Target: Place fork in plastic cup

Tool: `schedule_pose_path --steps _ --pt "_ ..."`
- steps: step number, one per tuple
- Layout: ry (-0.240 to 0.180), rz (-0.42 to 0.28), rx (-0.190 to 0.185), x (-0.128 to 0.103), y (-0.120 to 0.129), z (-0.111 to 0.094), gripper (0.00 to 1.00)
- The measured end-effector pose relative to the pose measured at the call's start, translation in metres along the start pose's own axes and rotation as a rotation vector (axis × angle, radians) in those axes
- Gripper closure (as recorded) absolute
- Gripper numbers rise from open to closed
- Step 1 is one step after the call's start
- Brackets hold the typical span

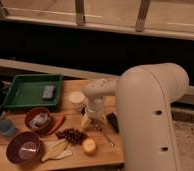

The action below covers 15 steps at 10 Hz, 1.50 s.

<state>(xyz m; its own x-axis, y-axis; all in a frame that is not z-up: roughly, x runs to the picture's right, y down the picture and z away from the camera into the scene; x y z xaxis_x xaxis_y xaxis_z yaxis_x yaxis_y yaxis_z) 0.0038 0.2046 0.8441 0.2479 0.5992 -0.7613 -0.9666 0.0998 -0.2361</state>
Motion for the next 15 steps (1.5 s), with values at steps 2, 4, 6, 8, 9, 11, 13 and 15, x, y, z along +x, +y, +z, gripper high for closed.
schedule_pose_path --steps 2,4,6,8,9,11,13,15 --pt "-0.001 0.001 0.005 -0.002 0.001 0.001 0.20" --pt "-0.003 0.001 0.008 -0.002 0.000 0.001 0.23" --pt "-0.002 0.008 0.069 -0.006 -0.005 0.006 0.42" --pt "-0.002 0.012 0.072 -0.006 -0.004 0.005 0.59" --pt "-0.004 0.014 0.073 -0.006 -0.005 0.004 0.71" --pt "-0.005 0.013 0.078 -0.006 -0.006 0.001 0.81" --pt "-0.005 0.012 0.073 -0.006 -0.004 -0.001 0.81" --pt "-0.037 0.015 0.062 -0.006 -0.009 -0.007 0.81"
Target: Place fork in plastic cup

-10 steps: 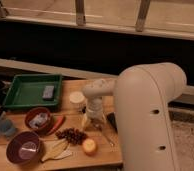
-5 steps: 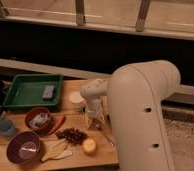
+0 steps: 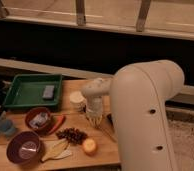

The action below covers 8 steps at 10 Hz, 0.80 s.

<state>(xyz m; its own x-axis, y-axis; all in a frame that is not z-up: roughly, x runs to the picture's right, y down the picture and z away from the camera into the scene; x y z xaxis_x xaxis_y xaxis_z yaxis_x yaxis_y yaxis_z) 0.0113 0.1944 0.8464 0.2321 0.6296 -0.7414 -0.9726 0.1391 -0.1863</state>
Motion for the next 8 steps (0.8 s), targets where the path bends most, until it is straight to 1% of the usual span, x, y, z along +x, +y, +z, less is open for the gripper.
schedule_pose_path --steps 1,3,5,6,7,8 --pt "-0.029 0.012 -0.008 0.001 -0.005 -0.011 0.81" --pt "-0.068 0.027 -0.016 0.004 -0.013 -0.030 0.81" --pt "-0.130 0.037 -0.025 0.004 -0.019 -0.056 0.81" --pt "-0.152 0.039 -0.030 0.005 -0.021 -0.065 0.81" --pt "-0.183 0.046 -0.037 0.005 -0.025 -0.077 0.81" --pt "-0.203 0.051 -0.042 0.005 -0.029 -0.084 0.81"
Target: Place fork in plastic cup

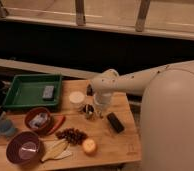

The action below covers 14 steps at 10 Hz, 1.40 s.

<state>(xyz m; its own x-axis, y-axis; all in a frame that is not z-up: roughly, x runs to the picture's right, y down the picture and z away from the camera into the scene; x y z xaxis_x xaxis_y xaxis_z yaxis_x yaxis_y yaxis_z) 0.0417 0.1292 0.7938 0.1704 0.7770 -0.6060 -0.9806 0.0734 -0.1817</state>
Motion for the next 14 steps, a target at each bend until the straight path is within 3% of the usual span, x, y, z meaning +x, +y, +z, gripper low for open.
schedule_pose_path --steps 4,8,11,12,14 --pt "-0.066 -0.007 -0.029 -0.010 0.000 -0.022 0.81" --pt "-0.188 -0.036 -0.036 -0.029 0.004 -0.086 0.81" --pt "-0.278 -0.101 -0.046 -0.048 0.028 -0.134 0.81" --pt "-0.293 -0.127 -0.092 -0.055 0.039 -0.146 0.81" --pt "-0.299 -0.207 -0.249 -0.074 0.061 -0.161 0.81"
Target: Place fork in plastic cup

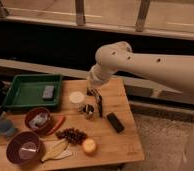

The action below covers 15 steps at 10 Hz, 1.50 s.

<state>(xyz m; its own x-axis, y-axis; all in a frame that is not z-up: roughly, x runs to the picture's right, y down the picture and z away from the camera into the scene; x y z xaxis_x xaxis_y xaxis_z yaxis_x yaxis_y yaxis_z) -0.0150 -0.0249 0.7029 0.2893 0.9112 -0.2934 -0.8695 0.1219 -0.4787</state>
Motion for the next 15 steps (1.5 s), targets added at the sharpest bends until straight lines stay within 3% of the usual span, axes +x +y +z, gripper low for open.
schedule_pose_path --steps 1,4,8,9,15 --pt "0.006 -0.028 -0.047 -0.009 0.010 0.002 0.81" --pt "0.044 -0.183 -0.239 -0.040 0.058 0.005 0.81" --pt "0.042 -0.335 -0.359 -0.034 0.118 -0.006 0.81" --pt "0.035 -0.351 -0.382 -0.030 0.126 -0.007 0.81" --pt "0.032 -0.349 -0.382 -0.030 0.126 -0.006 0.81"
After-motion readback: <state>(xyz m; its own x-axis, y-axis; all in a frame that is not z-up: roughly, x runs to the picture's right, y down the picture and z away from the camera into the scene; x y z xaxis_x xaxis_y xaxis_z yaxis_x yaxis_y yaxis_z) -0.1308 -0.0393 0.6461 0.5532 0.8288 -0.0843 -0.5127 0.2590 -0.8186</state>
